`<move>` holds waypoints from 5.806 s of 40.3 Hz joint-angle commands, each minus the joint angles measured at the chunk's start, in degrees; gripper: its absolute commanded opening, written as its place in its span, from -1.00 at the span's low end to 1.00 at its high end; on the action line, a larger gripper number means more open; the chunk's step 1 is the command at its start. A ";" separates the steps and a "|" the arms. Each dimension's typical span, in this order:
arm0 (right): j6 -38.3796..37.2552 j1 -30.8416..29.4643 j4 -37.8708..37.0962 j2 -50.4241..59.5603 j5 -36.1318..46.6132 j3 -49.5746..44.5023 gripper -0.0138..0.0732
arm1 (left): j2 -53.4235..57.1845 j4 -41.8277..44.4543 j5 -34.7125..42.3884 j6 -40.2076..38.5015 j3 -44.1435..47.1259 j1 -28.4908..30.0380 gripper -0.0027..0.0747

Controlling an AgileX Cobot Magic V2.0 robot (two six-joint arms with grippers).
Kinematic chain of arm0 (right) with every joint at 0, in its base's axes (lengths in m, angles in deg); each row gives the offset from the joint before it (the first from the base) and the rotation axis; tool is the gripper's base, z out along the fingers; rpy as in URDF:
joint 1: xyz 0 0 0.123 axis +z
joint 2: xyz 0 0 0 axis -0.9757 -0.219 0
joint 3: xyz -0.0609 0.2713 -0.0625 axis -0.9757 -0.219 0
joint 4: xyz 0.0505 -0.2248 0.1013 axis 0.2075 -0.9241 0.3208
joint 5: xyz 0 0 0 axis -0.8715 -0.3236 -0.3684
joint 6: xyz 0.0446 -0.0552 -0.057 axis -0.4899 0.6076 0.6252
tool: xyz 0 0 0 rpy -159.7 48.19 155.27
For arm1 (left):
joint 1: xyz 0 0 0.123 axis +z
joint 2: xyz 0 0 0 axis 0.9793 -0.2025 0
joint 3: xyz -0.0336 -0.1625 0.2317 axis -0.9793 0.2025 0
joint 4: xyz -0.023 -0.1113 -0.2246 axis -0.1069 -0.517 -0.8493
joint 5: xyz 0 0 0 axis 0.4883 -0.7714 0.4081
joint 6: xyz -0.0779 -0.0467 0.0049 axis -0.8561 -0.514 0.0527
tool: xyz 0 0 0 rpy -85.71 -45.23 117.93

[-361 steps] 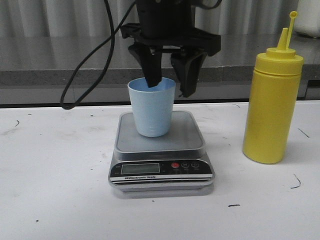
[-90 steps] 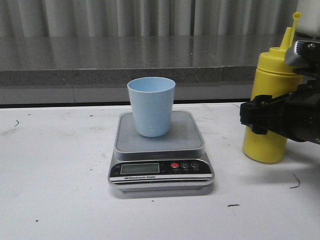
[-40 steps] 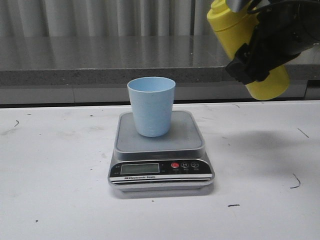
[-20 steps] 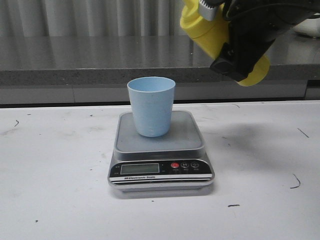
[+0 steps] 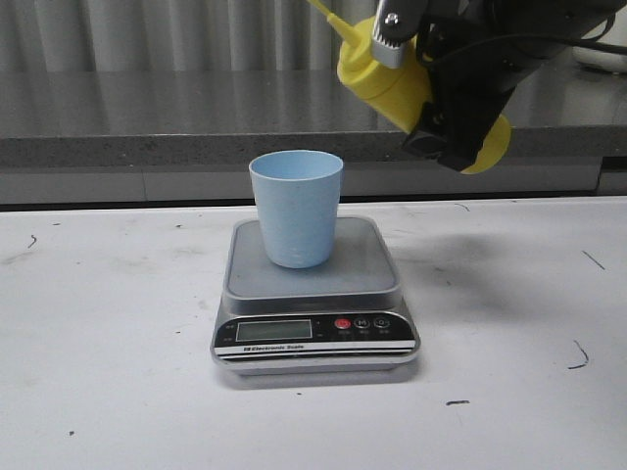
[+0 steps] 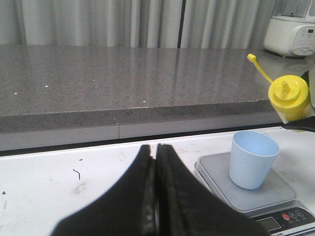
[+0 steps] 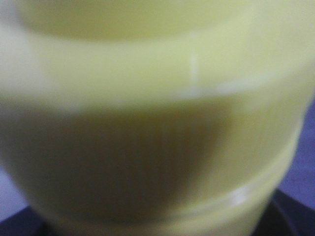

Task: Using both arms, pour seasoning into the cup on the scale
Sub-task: 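Tilt the bottle nozzle-down over the blue cup with the right gripper, then turn the bottle upright and move it back beside the scale, then lower the yellow bottle onto the table with the right gripper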

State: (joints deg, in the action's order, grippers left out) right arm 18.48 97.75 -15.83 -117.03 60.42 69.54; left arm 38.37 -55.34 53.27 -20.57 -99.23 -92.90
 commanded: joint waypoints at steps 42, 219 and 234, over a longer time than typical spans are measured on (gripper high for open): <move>37.18 -0.01 21.99 -2.27 29.19 2.30 -0.22 | -0.71 -0.62 4.74 -0.87 -1.58 0.08 -0.98; -49.86 1.64 21.21 1.58 49.34 -28.06 -0.22 | -0.71 -0.62 4.74 -0.87 -1.58 0.08 -0.98; -49.86 1.64 21.31 -0.45 48.41 -28.06 -0.22 | -0.71 -0.62 4.74 -0.87 -1.58 0.08 -0.98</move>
State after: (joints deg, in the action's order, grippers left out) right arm -31.26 99.60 6.95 -119.51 104.15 40.05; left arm 38.37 -55.34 53.27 -20.57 -99.23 -92.90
